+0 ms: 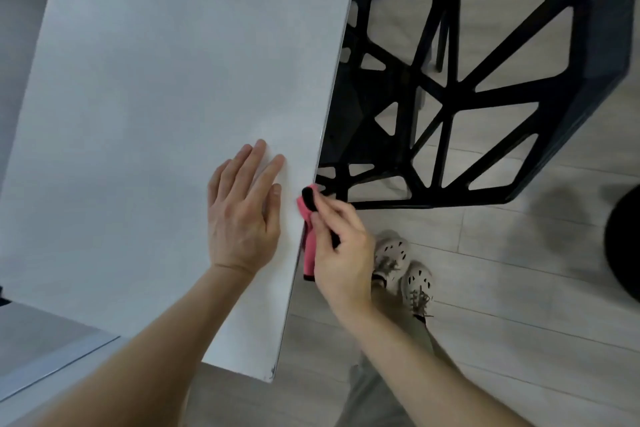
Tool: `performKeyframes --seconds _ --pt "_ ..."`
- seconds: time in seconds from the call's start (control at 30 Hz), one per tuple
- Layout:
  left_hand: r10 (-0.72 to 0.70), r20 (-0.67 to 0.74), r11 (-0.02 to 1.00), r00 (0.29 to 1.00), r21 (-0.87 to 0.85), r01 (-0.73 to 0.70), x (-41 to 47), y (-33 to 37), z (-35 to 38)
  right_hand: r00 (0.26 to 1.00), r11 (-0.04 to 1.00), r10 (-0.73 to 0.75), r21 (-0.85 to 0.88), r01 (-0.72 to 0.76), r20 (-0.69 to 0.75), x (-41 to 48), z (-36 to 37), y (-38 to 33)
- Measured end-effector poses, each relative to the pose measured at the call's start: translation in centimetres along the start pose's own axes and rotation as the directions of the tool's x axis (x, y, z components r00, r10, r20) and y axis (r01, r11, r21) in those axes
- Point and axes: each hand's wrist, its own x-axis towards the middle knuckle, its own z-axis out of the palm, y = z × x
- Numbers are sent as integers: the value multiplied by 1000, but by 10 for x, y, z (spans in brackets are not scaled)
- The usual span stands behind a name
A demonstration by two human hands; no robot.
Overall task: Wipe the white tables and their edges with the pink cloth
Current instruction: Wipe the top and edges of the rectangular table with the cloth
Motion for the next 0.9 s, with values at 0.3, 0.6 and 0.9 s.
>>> performKeyframes --seconds 0.3,0.6,0.9 --pt "-18 14 1000 1000 -1 18 0 0 0 979 996 -75 -58 65 -189 157 16 3" --pt "37 -34 999 999 -3 -37 1 -5 6 990 999 15 45 -9 -140 -92 25 16" --pt "36 -63 999 997 -15 -37 7 -10 11 961 997 -79 -8 80 -267 -43 40 24"
